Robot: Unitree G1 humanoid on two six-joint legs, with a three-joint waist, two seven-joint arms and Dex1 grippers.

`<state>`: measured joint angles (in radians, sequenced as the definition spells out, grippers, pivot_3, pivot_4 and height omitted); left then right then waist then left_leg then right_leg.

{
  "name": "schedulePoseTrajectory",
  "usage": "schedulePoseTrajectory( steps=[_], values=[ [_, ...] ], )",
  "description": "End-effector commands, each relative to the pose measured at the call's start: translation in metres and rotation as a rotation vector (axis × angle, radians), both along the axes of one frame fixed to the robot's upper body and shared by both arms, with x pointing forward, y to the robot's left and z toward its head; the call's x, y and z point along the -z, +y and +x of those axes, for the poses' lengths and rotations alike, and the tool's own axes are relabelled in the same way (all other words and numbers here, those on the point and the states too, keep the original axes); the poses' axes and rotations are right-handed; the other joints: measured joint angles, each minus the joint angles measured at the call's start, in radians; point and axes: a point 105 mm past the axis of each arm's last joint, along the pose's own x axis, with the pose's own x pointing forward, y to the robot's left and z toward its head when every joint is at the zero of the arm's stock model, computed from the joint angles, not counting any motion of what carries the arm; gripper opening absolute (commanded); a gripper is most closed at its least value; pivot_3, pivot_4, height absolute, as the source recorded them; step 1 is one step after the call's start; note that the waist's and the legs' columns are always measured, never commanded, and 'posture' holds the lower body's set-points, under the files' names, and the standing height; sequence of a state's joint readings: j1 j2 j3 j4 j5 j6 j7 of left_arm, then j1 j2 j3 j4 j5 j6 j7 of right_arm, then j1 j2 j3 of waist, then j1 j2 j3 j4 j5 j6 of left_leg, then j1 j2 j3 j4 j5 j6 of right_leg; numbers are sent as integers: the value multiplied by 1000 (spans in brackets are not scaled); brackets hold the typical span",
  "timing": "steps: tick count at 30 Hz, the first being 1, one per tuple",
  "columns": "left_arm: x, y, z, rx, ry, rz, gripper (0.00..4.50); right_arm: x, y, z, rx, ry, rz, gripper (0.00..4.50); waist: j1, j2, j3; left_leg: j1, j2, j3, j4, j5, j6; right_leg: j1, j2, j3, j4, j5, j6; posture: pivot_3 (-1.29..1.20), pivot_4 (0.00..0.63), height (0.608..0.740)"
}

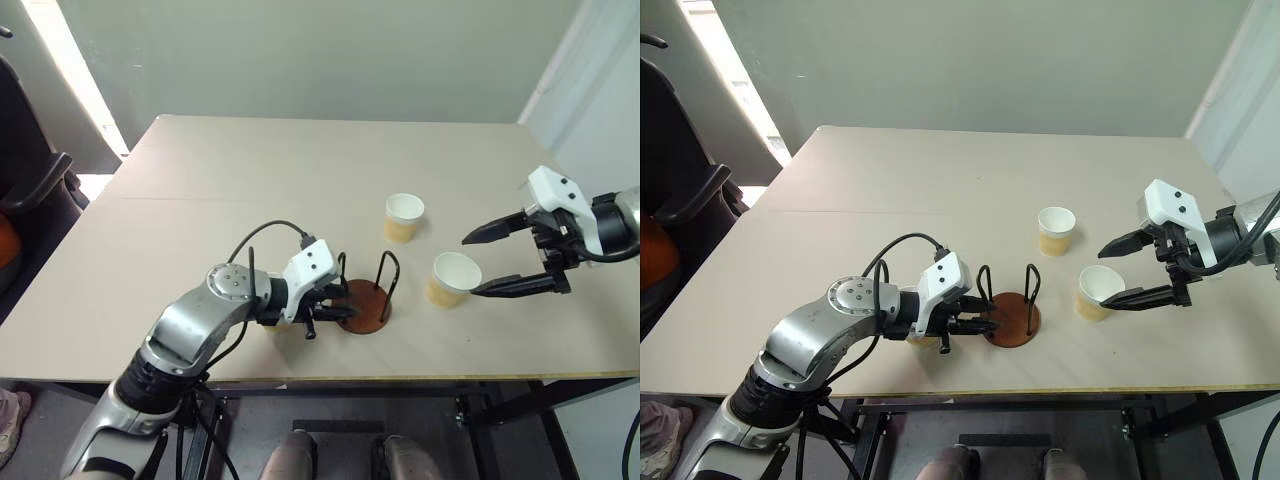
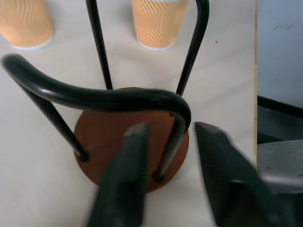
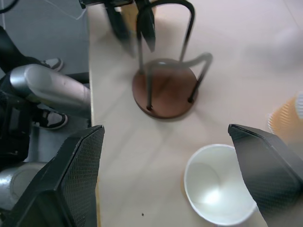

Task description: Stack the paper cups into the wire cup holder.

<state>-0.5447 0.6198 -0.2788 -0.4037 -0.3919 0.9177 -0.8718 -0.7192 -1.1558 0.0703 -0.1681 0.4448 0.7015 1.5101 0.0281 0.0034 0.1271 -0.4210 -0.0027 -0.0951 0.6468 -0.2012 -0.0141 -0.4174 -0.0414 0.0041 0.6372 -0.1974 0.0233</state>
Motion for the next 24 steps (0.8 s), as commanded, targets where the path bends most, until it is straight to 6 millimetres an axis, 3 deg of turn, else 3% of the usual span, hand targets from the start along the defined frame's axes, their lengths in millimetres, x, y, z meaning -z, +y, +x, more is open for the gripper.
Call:
schedulePoseTrajectory(
  steps=[1, 5, 6, 12, 16, 19, 21, 24],
  values=[
    [-15, -2, -5, 34, -44, -22, 2927, -7, -2, 0, 1, -39, -21, 4361, 0, 0, 0, 0, 0, 0, 0, 0, -1, 0, 0, 0, 0, 0, 0, 0, 150, 740],
    [-23, 5, -3, 21, -76, -7, 4343, -5, -4, 2, 6, -33, -34, 4361, 0, 0, 0, 0, 0, 0, 0, -1, -1, 0, 0, 0, 0, -1, 0, 0, 150, 740],
    [-25, 9, -6, 35, -75, 1, 4461, -5, -5, 2, 7, -31, -42, 4361, 0, 0, 0, 0, 0, 0, 0, -1, -1, 0, 0, 0, 0, -1, 0, 0, 150, 740],
    [-57, 33, -23, 103, -161, 78, 4461, 8, -10, 6, 22, -16, -120, 4361, -1, 0, 0, 0, 0, -1, 0, -5, 5, 0, 0, 0, -1, -3, -1, 0, 150, 740],
    [-72, 74, -21, 9, -233, 203, 4461, 18, -8, 8, 17, -14, -165, 4361, -3, 0, 1, 1, 1, -1, -1, -7, 6, -1, 1, 0, 0, -4, -3, 0, 150, 740],
    [-101, 97, -24, -44, -282, 171, 4461, 30, -8, 12, 27, -23, -209, 4361, -5, 1, 1, 1, 1, -1, -1, -8, 6, -1, 1, 0, 0, -5, -4, 0, 150, 740],
    [-122, 98, -31, -24, -315, 99, 4461, 36, -8, 17, 41, -37, -226, 4361, -3, 1, 1, 0, 1, -2, -2, -9, 6, -2, 1, 0, 0, -5, -5, 0, 150, 740],
    [-135, 89, -41, 32, -345, 52, 4461, 41, -6, 19, 35, -37, -230, 4361, -2, 1, 1, 0, 1, -2, -1, -9, 6, -2, 1, -1, -1, -5, -5, 0, 150, 740]
  ],
)
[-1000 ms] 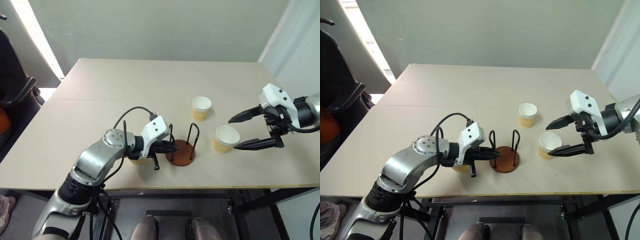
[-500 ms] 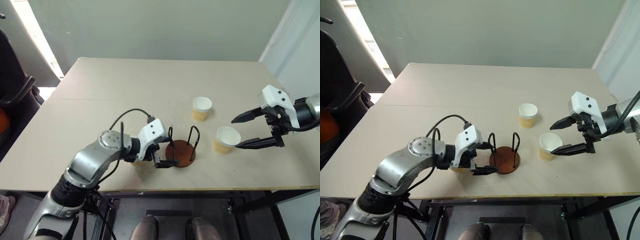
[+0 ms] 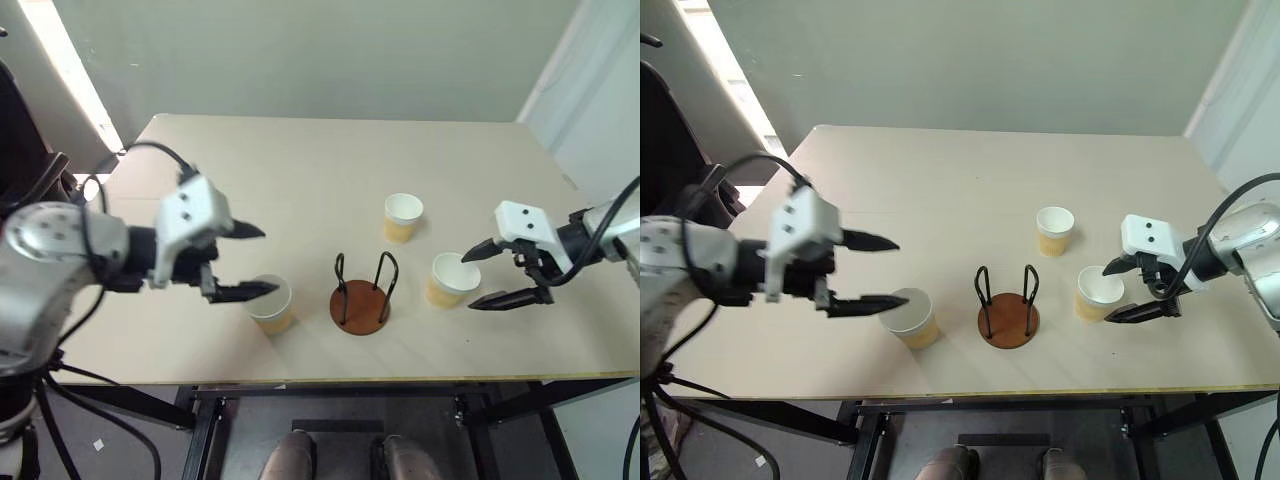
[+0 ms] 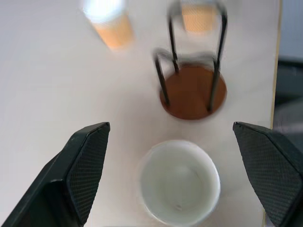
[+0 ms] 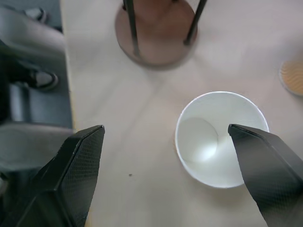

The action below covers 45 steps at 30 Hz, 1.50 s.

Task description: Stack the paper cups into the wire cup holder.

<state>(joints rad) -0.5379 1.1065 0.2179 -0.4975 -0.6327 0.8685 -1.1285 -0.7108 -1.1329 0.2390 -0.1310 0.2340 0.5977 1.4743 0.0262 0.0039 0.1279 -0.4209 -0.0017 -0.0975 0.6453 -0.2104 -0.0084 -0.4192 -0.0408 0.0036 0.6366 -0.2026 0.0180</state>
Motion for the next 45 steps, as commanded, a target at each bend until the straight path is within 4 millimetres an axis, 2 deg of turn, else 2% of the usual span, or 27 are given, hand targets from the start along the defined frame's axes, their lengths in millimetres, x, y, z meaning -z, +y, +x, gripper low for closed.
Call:
schedulePoseTrajectory(
  steps=[1, 4, 12, 15, 25, 26, 28, 30, 34, 38, 41, 45],
  values=[
    [-21, -12, -20, 109, -47, -40, 4461, 2, 2, 2, -6, -36, -25, 4361, 0, 0, 0, 0, 0, 0, 0, 0, 0, 0, 0, 0, 0, 0, 0, 0, 150, 740],
    [-25, -17, -34, 173, -27, -54, 4461, 11, 3, 5, -1, -41, -48, 4361, -1, 0, 0, 0, 0, 0, 0, -2, -1, 0, 0, 0, 0, 0, 0, 0, 150, 740],
    [-20, -17, -40, 171, 7, -58, 4461, 27, 9, 14, 7, -53, -66, 4361, -5, 0, 0, 1, 1, 0, 0, -5, -4, -2, 0, -1, 4, -1, -1, 0, 150, 740],
    [-20, -16, -40, 162, 9, -55, 4500, 31, 11, 15, 0, -56, -75, 3771, -5, 0, 0, 1, 1, 0, 0, -5, -4, -2, 0, -1, 4, -1, -2, 0, 150, 740],
    [-19, -13, -38, 132, 5, -51, 4500, 29, 12, 15, -28, -56, -83, 295, -5, 0, 0, 1, 1, 0, 0, -6, -5, -2, 0, -1, 5, -2, -3, 0, 150, 740],
    [-19, -13, -37, 130, 3, -51, 4500, 27, 12, 15, -33, -58, -84, 30, -5, 0, 0, 1, 1, 0, 0, -6, -5, -2, 0, -1, 5, -3, -3, 0, 150, 740],
    [-19, -13, -37, 128, 1, -51, 4500, 25, 12, 14, -43, -65, -90, 30, -5, 0, 0, 1, 1, 0, 0, -6, -5, -2, 0, -1, 5, -3, -4, 0, 150, 740],
    [-17, -13, -35, 120, 3, -53, 4500, -3, 22, 8, -110, -79, -17, 30, -5, 1, 1, 1, 1, 0, 0, -6, -6, -2, 0, -1, 5, -3, -4, 0, 150, 740],
    [-15, -13, -33, 118, 5, -54, 4500, -72, 47, -11, -290, -120, 174, 30, -10, 4, 2, -2, 1, 1, -1, -4, -7, -7, 0, 0, 6, -3, -4, 0, 150, 740],
    [-13, -15, -31, 115, 7, -52, 4500, -119, 69, -20, -440, -227, 247, 30, -14, 3, 2, 0, 1, 0, -7, -3, -9, -8, 2, 0, 6, -6, -8, 0, 150, 740],
    [-11, -16, -30, 119, 8, -54, 4500, -127, 85, -25, -543, -240, 241, 30, -14, 3, 2, 1, 2, 0, -12, -2, -9, -8, 2, -1, 7, -8, -9, 0, 150, 740],
    [-8, -16, -30, 113, 19, -45, 4500, -111, 100, -17, -606, -234, 177, 30, -15, 3, 2, 1, 3, -1, -13, -1, -12, -9, 2, -2, 8, -10, -11, 0, 150, 740]
  ],
)
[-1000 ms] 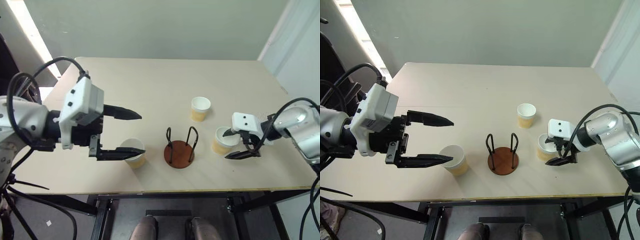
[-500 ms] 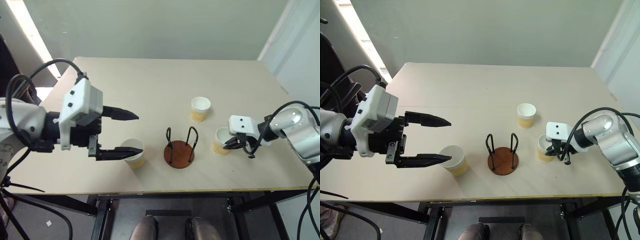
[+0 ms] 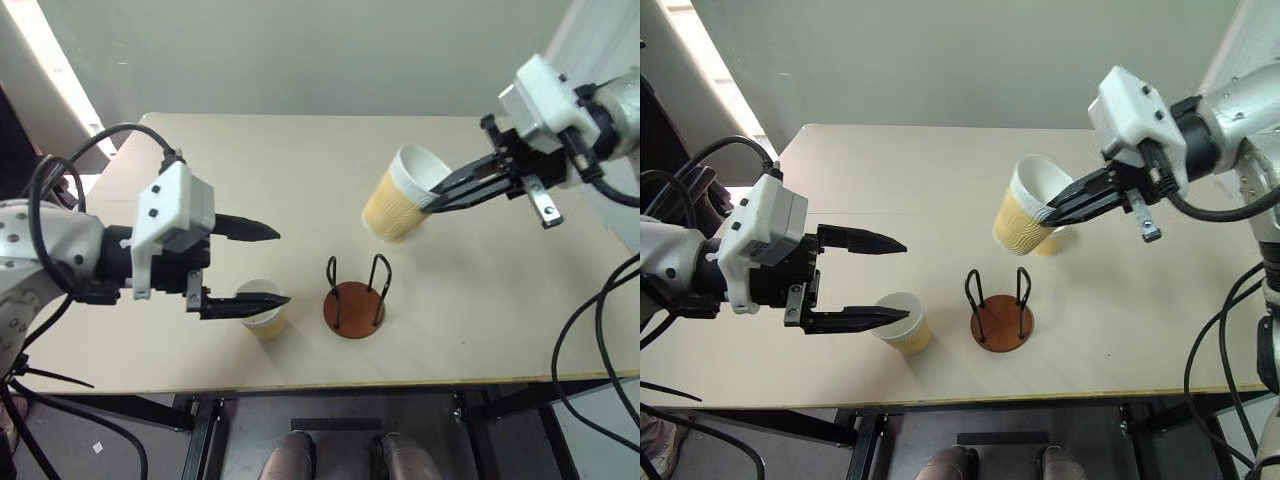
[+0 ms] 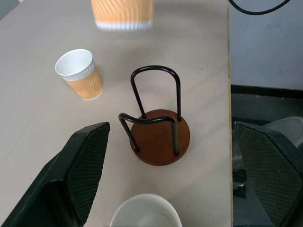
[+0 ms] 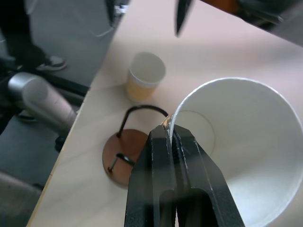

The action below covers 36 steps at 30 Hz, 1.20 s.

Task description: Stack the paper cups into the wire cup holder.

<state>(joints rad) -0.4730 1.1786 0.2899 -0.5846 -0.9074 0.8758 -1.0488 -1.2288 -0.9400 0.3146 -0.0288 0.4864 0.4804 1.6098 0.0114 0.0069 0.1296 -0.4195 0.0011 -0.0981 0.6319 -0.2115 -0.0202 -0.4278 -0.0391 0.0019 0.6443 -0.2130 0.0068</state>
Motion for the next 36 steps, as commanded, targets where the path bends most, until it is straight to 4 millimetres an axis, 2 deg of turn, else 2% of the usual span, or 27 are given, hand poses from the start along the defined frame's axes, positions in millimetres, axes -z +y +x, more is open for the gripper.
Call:
schedulePoseTrajectory(
  steps=[1, 5, 15, 18, 21, 25, 29, 31, 32, 36],
  values=[
    [-2, 1, -2, -7, -24, 14, 4500, 9, 10, 6, -47, -38, -45, 30, -1, 0, 0, 0, 0, 0, 0, 0, 0, 0, 0, 0, 0, 0, 0, 0, 150, 740],
    [-2, 3, -4, -20, -23, 21, 4500, 25, 17, 11, -73, -39, -86, 30, 1, 0, 0, -1, 1, 0, -1, 0, -1, -1, 0, -1, 1, -1, -1, 0, 150, 740],
    [0, 3, -6, -42, -20, 22, 4500, 37, 23, 2, -140, -19, -131, 30, 0, 0, 0, -1, 1, 0, 0, -3, -2, -1, 0, -1, 2, -1, -2, 0, 150, 740],
    [1, 3, -6, -45, -15, 23, 4500, 44, 27, 7, -131, -33, -169, 30, -1, 0, 0, 0, 1, 0, 0, -3, -1, -1, 0, -1, 3, -1, -2, 0, 150, 740],
    [2, 3, -7, -44, -11, 23, 4500, 48, 27, 12, -124, -42, -194, 607, -3, 0, 0, 1, 1, 0, 0, -3, -1, -1, 0, -1, 4, -1, -3, 0, 150, 740],
    [2, -1, -7, -38, -11, 23, 4500, 50, 27, 13, -127, -53, -206, 1960, -2, 0, 0, 0, 1, -1, 0, -3, 0, -1, 0, -1, 5, -1, -3, 0, 150, 740],
    [0, -3, -3, -46, -21, 22, 4500, 42, 28, 15, -115, -63, -169, 3376, -2, 0, 0, 0, 1, 0, 0, -3, 0, -1, 0, -1, 4, -1, -3, 0, 150, 740],
    [-2, -2, 5, -76, -43, 18, 4500, 32, 25, 35, -25, -106, -125, 4076, -2, 0, 0, 1, 1, 0, 0, -3, -1, -1, 0, -1, 5, -1, -3, 0, 150, 740],
    [-5, 0, 14, -116, -76, 11, 4500, 28, 22, 53, 52, -133, -97, 4382, -2, 0, 0, 1, 1, 0, 0, -3, -1, -1, 0, -1, 5, 0, -3, 0, 150, 740],
    [-10, 8, 50, -262, -160, -15, 4500, 33, 9, 105, 282, -164, -65, 4382, 0, 0, 0, 2, 1, -2, 0, 0, -1, -2, 0, -2, 6, 2, -7, 0, 150, 740]
  ],
)
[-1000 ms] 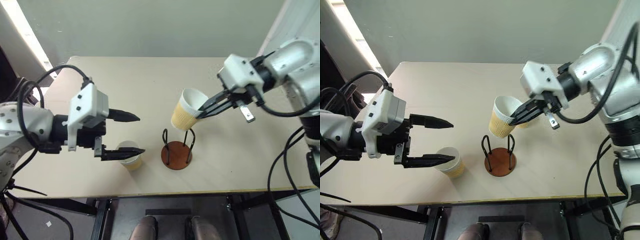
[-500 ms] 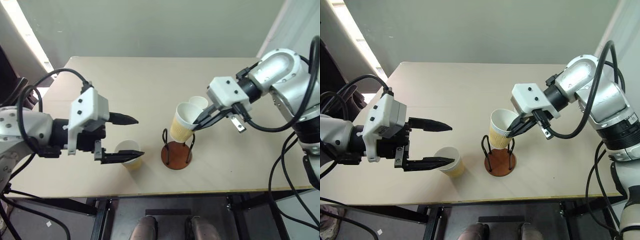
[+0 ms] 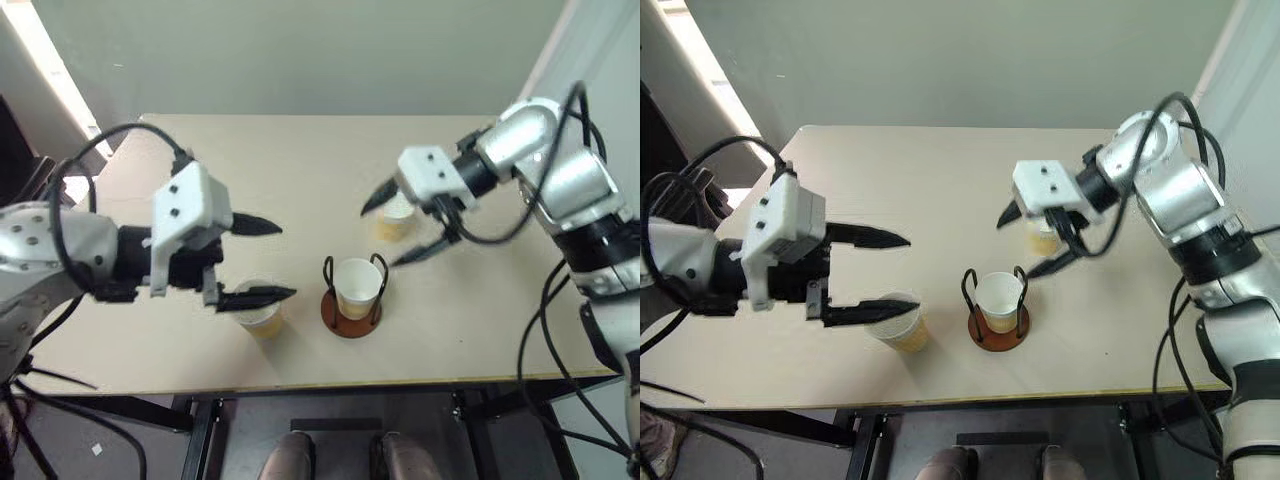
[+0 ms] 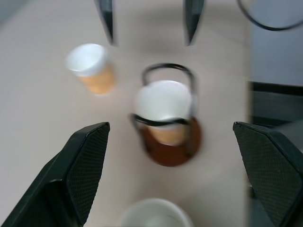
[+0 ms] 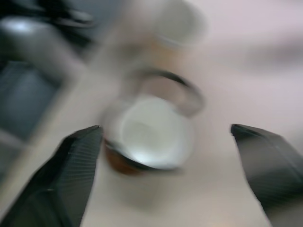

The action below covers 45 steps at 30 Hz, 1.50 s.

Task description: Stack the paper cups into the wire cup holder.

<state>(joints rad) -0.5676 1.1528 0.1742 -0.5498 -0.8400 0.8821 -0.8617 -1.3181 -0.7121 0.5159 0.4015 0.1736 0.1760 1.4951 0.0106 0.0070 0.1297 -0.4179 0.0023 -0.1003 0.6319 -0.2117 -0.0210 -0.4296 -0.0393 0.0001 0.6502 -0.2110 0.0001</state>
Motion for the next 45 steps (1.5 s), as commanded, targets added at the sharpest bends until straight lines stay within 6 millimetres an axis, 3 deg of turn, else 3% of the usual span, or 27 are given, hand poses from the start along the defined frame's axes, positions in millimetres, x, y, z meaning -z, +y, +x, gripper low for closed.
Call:
schedulePoseTrajectory(
  steps=[1, 5, 8, 11, 15, 18, 28, 29, 31, 34, 36, 38, 42, 45],
  values=[
    [-6, 10, 27, -128, -82, -19, 4500, -4, -15, 39, 181, -83, 49, 4382, 1, 0, 0, 1, 0, -1, 0, 0, 0, 0, 0, 0, 1, 0, -1, 0, 150, 740],
    [0, 13, 39, -171, -89, -19, 4500, 13, -21, 61, 283, -50, 65, 4382, 1, 0, 0, -2, 0, -1, 0, 1, -2, -2, 0, 0, 1, 2, -1, 0, 150, 740],
    [4, 12, 36, -157, -81, -12, 4500, 24, -24, 70, 333, -38, 56, 4382, 2, 0, 0, -5, 0, -1, -1, -1, -4, -5, 0, -1, 0, 7, 8, 0, 150, 740],
    [4, 10, 32, -145, -81, -20, 4500, 42, -30, 80, 410, -41, 20, 4382, 4, 0, 0, -6, 0, -1, -1, 2, -15, -7, 0, -1, -1, 8, 9, 0, 150, 740],
    [0, 7, 27, -134, -82, -36, 4500, 63, -38, 85, 462, -17, -29, 4382, 5, 0, 0, -8, 0, 0, -1, -1, -17, -8, 0, -1, -3, 8, 9, 0, 150, 740],
    [1, 11, 26, -155, -82, -23, 4500, 70, -36, 82, 446, 19, -41, 3874, 5, 0, 0, -10, 0, 0, -1, -1, -17, -8, 0, -1, -3, 8, 10, 0, 150, 740],
    [1, 15, 25, -170, -82, -17, 4500, 58, -32, 81, 409, -5, -28, 235, 4, 0, 0, -9, 0, 0, -1, -1, -18, -8, 0, -1, -3, 8, 9, 0, 150, 740],
    [1, 16, 25, -171, -83, -17, 4500, 56, -32, 80, 401, -10, -24, 17, 4, 0, 0, -9, 0, 0, -1, -1, -19, -8, 0, -1, -3, 8, 9, 0, 150, 740],
    [-2, 18, 25, -176, -86, -25, 4500, 48, -31, 78, 378, -16, -8, 17, 4, 0, 0, -9, 1, 0, -1, -1, -19, -8, 0, -1, -3, 8, 10, 0, 150, 740],
    [-6, 21, 23, -175, -90, -27, 4500, -5, -24, 59, 233, -47, 80, 17, 4, 1, 1, -9, 1, 0, -1, -1, -18, -8, 0, -1, -2, 9, 10, 0, 150, 740],
    [-4, 21, 21, -167, -85, -18, 4500, -40, -10, 31, 79, -27, 166, 17, 4, 2, 1, -11, 0, 0, -1, 1, -20, -10, 0, -2, -2, 9, 10, 0, 150, 740],
    [-2, 21, 21, -162, -82, -14, 4500, -61, 1, -1, -55, 1, 233, 17, 2, 1, 1, -10, 0, 0, -2, 2, -20, -10, 0, -2, -3, 8, 9, 0, 150, 740],
    [0, 21, 23, -158, -77, -11, 4500, -63, 12, -58, -241, 75, 225, 17, 1, -1, 0, -10, 2, -1, -1, 3, -20, -8, 4, -2, -5, 7, 8, 0, 150, 740],
    [3, 16, 17, -109, -51, 0, 4500, -53, 12, -75, -280, 104, 183, 17, 1, -1, -1, -8, 3, -1, 0, 3, -20, -4, 5, -2, -6, 6, 7, 0, 150, 740]
  ],
)
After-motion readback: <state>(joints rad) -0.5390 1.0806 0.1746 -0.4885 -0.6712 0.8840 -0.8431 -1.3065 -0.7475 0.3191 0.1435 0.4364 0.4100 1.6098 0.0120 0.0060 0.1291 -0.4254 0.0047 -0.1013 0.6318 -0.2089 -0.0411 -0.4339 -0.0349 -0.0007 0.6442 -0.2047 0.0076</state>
